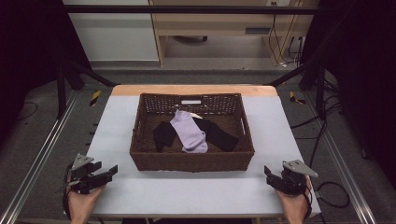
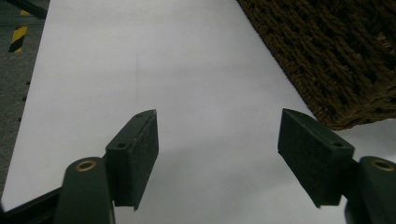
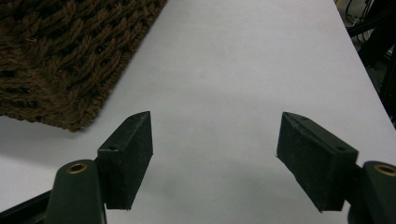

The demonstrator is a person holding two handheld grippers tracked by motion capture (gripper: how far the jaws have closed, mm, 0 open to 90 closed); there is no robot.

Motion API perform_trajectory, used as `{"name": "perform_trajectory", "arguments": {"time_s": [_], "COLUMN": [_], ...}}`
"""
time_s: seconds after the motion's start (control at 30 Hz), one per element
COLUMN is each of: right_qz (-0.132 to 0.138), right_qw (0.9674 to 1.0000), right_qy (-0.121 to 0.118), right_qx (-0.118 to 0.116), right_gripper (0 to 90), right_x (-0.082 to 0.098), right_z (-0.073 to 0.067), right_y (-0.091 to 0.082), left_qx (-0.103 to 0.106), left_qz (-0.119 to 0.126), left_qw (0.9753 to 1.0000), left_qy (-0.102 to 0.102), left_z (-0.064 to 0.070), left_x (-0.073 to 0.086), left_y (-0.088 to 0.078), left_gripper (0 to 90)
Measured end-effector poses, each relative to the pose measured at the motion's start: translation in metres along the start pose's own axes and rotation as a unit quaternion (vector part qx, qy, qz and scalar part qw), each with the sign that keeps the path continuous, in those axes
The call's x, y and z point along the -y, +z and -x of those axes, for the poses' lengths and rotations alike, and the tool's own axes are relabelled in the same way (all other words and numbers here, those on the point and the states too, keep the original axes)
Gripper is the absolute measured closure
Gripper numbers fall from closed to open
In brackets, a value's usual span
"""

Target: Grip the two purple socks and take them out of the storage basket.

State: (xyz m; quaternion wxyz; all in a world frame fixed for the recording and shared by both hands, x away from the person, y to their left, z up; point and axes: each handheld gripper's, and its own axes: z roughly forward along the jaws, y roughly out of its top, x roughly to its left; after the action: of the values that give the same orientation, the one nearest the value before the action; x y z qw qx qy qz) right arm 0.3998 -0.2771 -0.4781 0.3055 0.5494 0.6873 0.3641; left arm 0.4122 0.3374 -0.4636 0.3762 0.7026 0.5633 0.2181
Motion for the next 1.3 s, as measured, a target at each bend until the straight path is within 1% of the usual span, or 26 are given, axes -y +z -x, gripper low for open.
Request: {"name": "perform_trajectory", "arguments": {"time_s": [0.03, 0.13, 0.2, 0.3, 0.37, 0.47, 0.63, 0.73, 0.87, 0.97, 1.07, 1.1, 1.17, 1.3], "right_qz": [0.002, 0.008, 0.007, 0.004, 0.005, 0.007, 0.012, 0.01, 0.006, 0.007, 0.006, 0.005, 0.006, 0.008], "right_qw": [1.0, 1.0, 1.0, 1.0, 0.9999, 0.9999, 0.9998, 0.9997, 0.9996, 0.9994, 0.9994, 0.9994, 0.9994, 0.9994], "right_qy": [-0.001, -0.002, -0.002, -0.004, -0.005, -0.008, -0.011, -0.015, -0.02, -0.026, -0.027, -0.026, -0.025, -0.023], "right_qx": [-0.003, -0.005, -0.006, -0.007, -0.007, -0.01, -0.013, -0.015, -0.021, -0.023, -0.023, -0.024, -0.022, -0.023], "right_gripper": [27.1, 27.1, 27.1, 27.1, 27.1, 29.5, 29.9, 31.4, 32.5, 33.0, 33.2, 33.3, 33.3, 33.5], "right_x": [0.0, 0.0, 0.0, 0.0, 0.0, 0.0, -0.001, 0.0, 0.001, 0.0, 0.001, 0.001, 0.001, 0.001], "right_z": [0.0, 0.0, -0.001, -0.001, -0.002, -0.003, -0.005, -0.006, -0.008, -0.01, -0.009, -0.009, -0.008, -0.008], "right_y": [-0.001, -0.002, -0.002, -0.001, -0.001, -0.001, -0.003, -0.002, -0.002, -0.002, -0.001, -0.001, -0.001, -0.002], "left_qx": [0.001, 0.004, 0.001, -0.006, -0.004, -0.002, 0.007, 0.005, 0.007, 0.008, 0.008, 0.011, 0.009, 0.011], "left_qz": [0.001, 0.016, 0.028, 0.044, 0.051, 0.056, 0.066, 0.075, 0.08, 0.086, 0.085, 0.085, 0.084, 0.092], "left_qw": [1.0, 0.9998, 0.9996, 0.999, 0.9987, 0.9984, 0.9977, 0.997, 0.9967, 0.9962, 0.9963, 0.9963, 0.9963, 0.9956], "left_qy": [-0.002, -0.006, -0.004, 0.005, 0.009, 0.012, 0.017, 0.016, 0.013, 0.012, 0.011, 0.012, 0.015, 0.014], "left_z": [0.0, 0.001, 0.002, 0.005, 0.008, 0.011, 0.017, 0.02, 0.02, 0.02, 0.02, 0.021, 0.022, 0.023], "left_x": [0.0, -0.001, -0.002, -0.004, -0.005, -0.007, -0.012, -0.018, -0.022, -0.027, -0.028, -0.029, -0.031, -0.039], "left_y": [-0.001, -0.005, -0.008, -0.012, -0.014, -0.017, -0.022, -0.025, -0.027, -0.029, -0.03, -0.03, -0.031, -0.034], "left_gripper": [30.6, 32.2, 32.5, 33.2, 33.4, 33.3, 32.8, 32.7, 32.6, 32.6, 32.2, 32.2, 32.1, 31.9]}}
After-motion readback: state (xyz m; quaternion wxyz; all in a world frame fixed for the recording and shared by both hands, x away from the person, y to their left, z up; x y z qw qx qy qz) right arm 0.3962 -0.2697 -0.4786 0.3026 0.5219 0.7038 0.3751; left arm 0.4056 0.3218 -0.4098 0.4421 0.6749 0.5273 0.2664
